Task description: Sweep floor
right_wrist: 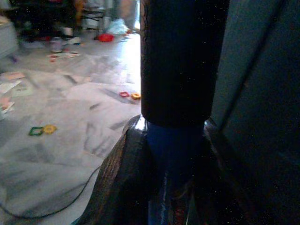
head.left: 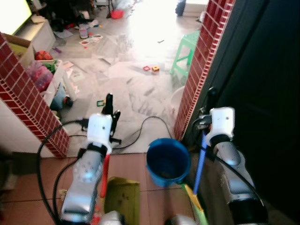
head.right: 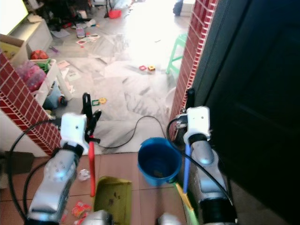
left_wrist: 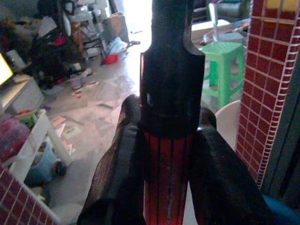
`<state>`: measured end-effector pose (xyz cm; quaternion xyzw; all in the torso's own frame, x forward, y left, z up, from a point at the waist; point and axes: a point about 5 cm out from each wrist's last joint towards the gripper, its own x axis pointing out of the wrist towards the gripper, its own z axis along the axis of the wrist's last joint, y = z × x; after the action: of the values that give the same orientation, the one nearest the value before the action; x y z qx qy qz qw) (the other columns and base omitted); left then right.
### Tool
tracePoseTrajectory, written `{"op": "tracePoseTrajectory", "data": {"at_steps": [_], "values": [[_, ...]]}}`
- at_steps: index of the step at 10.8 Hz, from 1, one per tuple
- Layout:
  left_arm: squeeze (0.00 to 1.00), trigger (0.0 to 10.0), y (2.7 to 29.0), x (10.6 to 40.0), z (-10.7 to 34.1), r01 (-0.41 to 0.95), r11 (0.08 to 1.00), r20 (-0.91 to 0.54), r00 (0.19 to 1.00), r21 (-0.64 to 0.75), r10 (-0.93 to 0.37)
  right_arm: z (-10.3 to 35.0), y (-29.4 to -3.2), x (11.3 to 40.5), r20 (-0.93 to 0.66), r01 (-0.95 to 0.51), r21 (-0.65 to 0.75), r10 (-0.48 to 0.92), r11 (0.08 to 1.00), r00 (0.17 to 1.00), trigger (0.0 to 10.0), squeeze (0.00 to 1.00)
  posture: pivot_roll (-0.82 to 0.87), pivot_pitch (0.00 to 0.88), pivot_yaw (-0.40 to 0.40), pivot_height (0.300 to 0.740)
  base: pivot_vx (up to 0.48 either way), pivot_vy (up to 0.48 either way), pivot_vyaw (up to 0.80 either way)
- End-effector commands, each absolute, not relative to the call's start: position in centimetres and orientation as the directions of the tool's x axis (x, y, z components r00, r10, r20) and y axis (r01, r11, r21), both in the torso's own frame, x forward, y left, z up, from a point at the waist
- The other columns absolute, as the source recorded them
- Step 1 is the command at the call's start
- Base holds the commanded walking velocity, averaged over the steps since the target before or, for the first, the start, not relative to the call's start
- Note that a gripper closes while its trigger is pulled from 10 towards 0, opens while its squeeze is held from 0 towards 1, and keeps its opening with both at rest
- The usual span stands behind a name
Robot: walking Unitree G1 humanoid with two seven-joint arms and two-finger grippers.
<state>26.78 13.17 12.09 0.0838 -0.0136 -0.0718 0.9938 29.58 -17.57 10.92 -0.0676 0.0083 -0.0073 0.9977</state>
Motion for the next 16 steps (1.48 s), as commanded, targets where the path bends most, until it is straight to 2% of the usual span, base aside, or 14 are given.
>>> {"op": "tracePoseTrajectory", "data": {"at_steps": [1,2,3,4,5,6,9,11,16], "values": [[0.00,10.0,13.2,28.6,14.2,0.140,0.972,0.081,0.984,0.187,-0.157,12.5,-17.5,30.9,0.019,0.039,-0.088,-0.037,0.995,0.999,10.0,0.00,-0.14,0.034,0.078,0.740,0.000,0.000,0.00],[0.00,10.0,13.3,29.5,14.3,0.128,0.972,0.108,0.983,0.198,-0.151,12.1,-17.7,31.1,0.023,0.043,-0.094,-0.041,0.995,0.999,10.0,0.00,-0.14,0.028,0.086,0.740,0.000,0.000,0.00],[0.00,10.0,13.8,29.6,14.2,0.073,0.987,0.100,0.991,0.144,-0.088,11.7,-18.6,30.5,-0.006,0.105,-0.050,-0.105,0.993,0.994,10.0,0.00,-0.13,0.000,0.074,0.740,0.000,0.000,0.00],[0.00,10.0,13.8,29.8,14.4,0.075,0.990,0.110,0.990,0.121,-0.088,11.8,-17.9,30.6,0.004,0.045,-0.096,-0.045,0.994,0.999,10.0,0.00,-0.13,0.000,0.069,0.740,0.000,0.000,0.00],[0.00,10.0,13.5,29.9,13.8,0.091,0.985,0.105,0.989,0.148,-0.108,10.9,-17.6,30.8,-0.027,0.037,-0.087,-0.039,0.996,0.999,10.0,0.00,-0.13,0.000,0.066,0.740,0.000,0.000,0.00],[0.00,10.0,13.7,30.2,14.1,0.046,0.993,0.112,0.992,0.110,-0.058,11.6,-16.8,31.5,-0.007,0.034,-0.040,-0.035,0.999,0.999,10.0,0.00,-0.12,0.000,0.062,0.740,0.000,0.000,0.00],[0.00,10.0,11.7,30.4,13.4,0.086,0.996,0.104,0.991,0.036,-0.089,12.4,-16.1,32.7,0.020,-0.008,-0.080,0.010,0.997,1.000,10.0,0.00,-0.10,0.000,0.017,0.740,0.000,0.000,0.00],[0.00,10.0,11.6,30.3,12.7,0.079,0.997,0.087,0.993,0.011,-0.080,12.4,-15.3,32.8,0.021,-0.047,-0.134,0.051,0.990,0.998,10.0,0.00,-0.12,0.000,0.025,0.740,0.000,0.000,0.00],[0.00,10.0,10.0,29.8,11.1,0.133,0.990,0.052,0.990,-0.045,-0.131,11.7,-16.2,32.4,0.039,-0.001,-0.138,0.006,0.990,0.999,10.0,0.00,-0.16,0.000,0.077,0.740,0.000,0.000,0.00]]}}
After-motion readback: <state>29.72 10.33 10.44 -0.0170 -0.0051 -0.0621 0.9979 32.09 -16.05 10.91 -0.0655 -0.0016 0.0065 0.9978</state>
